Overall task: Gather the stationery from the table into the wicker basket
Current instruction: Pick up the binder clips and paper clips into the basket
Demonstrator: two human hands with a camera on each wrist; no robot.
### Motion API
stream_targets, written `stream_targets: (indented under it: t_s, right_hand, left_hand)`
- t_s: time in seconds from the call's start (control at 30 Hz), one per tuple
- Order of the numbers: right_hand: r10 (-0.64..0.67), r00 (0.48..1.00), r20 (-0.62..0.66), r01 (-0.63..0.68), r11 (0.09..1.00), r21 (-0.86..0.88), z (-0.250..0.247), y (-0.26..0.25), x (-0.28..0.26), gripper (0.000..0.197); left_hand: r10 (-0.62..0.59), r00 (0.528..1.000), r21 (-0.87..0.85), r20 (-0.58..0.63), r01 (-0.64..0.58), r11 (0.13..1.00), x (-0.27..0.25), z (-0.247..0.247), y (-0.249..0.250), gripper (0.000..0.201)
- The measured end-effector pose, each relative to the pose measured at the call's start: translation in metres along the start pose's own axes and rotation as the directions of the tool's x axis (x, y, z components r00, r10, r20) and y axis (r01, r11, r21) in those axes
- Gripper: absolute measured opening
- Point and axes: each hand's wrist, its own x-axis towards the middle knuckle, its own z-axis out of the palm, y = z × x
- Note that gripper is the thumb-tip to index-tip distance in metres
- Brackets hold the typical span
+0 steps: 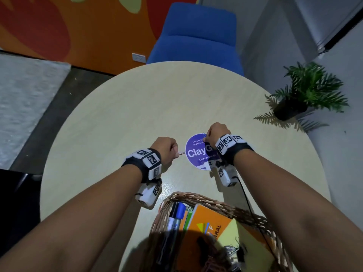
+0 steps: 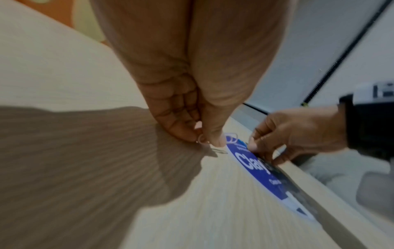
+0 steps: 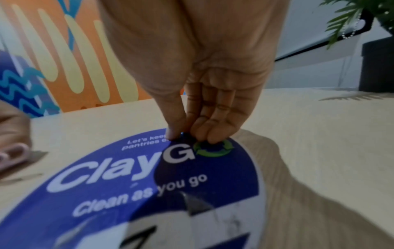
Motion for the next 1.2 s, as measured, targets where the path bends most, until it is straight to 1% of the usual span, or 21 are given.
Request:
stream_targets:
  t_s: [0.07, 0.13, 0.17, 0.23, 0.33, 0.4, 0.47, 0.5, 0.57, 0.6, 0.67, 0.73, 0.8, 0.87, 0.93, 0.97, 1.03, 1.1, 1.13, 1.2]
  right_hand:
    - [-0.003, 1.0, 0.013, 0.003, 0.999, -0.034, 0.001, -0.001, -0.002, 0.03]
    - [-0.017, 0.998, 0.058, 0.019, 0.999, -0.038, -0.001, 0.0, -0.007, 0.03]
    - [-0.025, 0.997, 0.07, 0.027, 0.999, -0.028, -0.004, 0.002, -0.012, 0.029]
    - [-0.044, 0.998, 0.052, 0.043, 0.999, 0.025, -0.015, 0.006, -0.024, 0.026]
    - [-0.084, 0.996, -0.026, 0.086, 0.988, 0.13, -0.039, 0.016, -0.054, 0.015]
    - [-0.112, 0.993, -0.045, 0.119, 0.974, 0.194, -0.054, 0.026, -0.077, 0.006]
    - [-0.144, 0.989, -0.022, 0.146, 0.966, 0.214, -0.061, 0.032, -0.095, 0.011]
    - [-0.151, 0.989, -0.012, 0.15, 0.967, 0.204, -0.06, 0.034, -0.099, 0.011]
    - [-0.162, 0.987, -0.001, 0.161, 0.977, 0.142, -0.052, 0.032, -0.093, 0.003]
    - [-0.163, 0.987, 0.006, 0.162, 0.982, 0.103, -0.046, 0.028, -0.085, 0.006]
    - [-0.164, 0.986, 0.019, 0.164, 0.986, 0.029, -0.028, 0.016, -0.062, 0.018]
    - [-0.148, 0.989, 0.003, 0.148, 0.988, -0.041, -0.014, 0.006, -0.04, 0.024]
    - [-0.141, 0.99, 0.02, 0.142, 0.983, -0.113, -0.002, -0.001, -0.02, 0.025]
    - [-0.113, 0.993, 0.046, 0.12, 0.967, -0.226, 0.003, -0.006, -0.015, 0.017]
    - [-0.091, 0.993, 0.079, 0.111, 0.946, -0.305, 0.008, -0.004, -0.01, 0.015]
    - [-0.1, 0.991, 0.093, 0.124, 0.944, -0.305, 0.01, -0.001, -0.008, 0.017]
    - [-0.09, 0.991, 0.099, 0.118, 0.938, -0.327, 0.013, 0.01, -0.002, 0.02]
    - [-0.113, 0.989, 0.094, 0.136, 0.943, -0.303, 0.021, 0.027, 0.013, 0.022]
    - [-0.126, 0.987, 0.096, 0.149, 0.945, -0.291, 0.018, 0.03, 0.005, 0.022]
    - [-0.155, 0.986, 0.067, 0.166, 0.96, -0.224, -0.002, 0.025, -0.039, 0.019]
  left_hand:
    - [-0.058, 0.998, -0.135, -0.037, 0.053, 0.989, -0.014, -0.001, -0.011, 0.019]
    - [-0.096, 0.994, -0.188, -0.045, 0.086, 0.978, -0.03, -0.001, -0.023, 0.013]
    - [-0.117, 0.992, -0.222, -0.051, 0.103, 0.97, -0.038, -0.001, -0.03, 0.011]
    - [-0.149, 0.987, -0.315, -0.067, 0.121, 0.941, -0.054, 0.001, -0.042, 0.011]
    - [-0.159, 0.983, -0.32, -0.095, 0.121, 0.939, -0.074, 0.006, -0.055, 0.011]
    - [-0.18, 0.978, -0.363, -0.102, 0.132, 0.922, -0.085, 0.01, -0.061, 0.013]
    - [-0.204, 0.971, -0.388, -0.123, 0.142, 0.911, -0.091, 0.014, -0.062, 0.014]
    - [-0.211, 0.968, -0.392, -0.134, 0.143, 0.909, -0.095, 0.017, -0.06, 0.013]
    - [-0.209, 0.962, -0.378, -0.177, 0.13, 0.917, -0.102, 0.022, -0.054, 0.01]
    - [-0.204, 0.959, -0.353, -0.197, 0.125, 0.927, -0.105, 0.024, -0.051, 0.01]
    - [-0.197, 0.955, -0.324, -0.222, 0.118, 0.939, -0.107, 0.027, -0.049, 0.009]
    - [-0.205, 0.957, -0.324, -0.203, 0.132, 0.937, -0.106, 0.028, -0.051, 0.009]
    - [-0.172, 0.971, -0.343, -0.165, 0.107, 0.933, -0.108, 0.019, -0.051, 0.011]
    - [-0.085, 0.981, -0.322, -0.174, 0.025, 0.946, -0.119, 0.003, -0.044, 0.013]
    - [0.027, 0.977, -0.264, -0.212, -0.084, 0.961, -0.137, -0.013, -0.029, 0.012]
    - [0.081, 0.973, -0.248, -0.218, -0.135, 0.959, -0.149, -0.019, -0.017, 0.012]
    - [0.163, 0.969, -0.252, -0.183, -0.207, 0.945, -0.174, -0.024, 0.009, 0.013]
    - [0.196, 0.972, -0.276, -0.128, -0.225, 0.934, -0.194, -0.016, 0.031, 0.015]
    - [0.202, 0.973, -0.282, -0.108, -0.225, 0.933, -0.202, -0.009, 0.039, 0.014]
    - [0.23, 0.97, -0.273, -0.08, -0.243, 0.931, -0.215, 0.011, 0.051, 0.009]
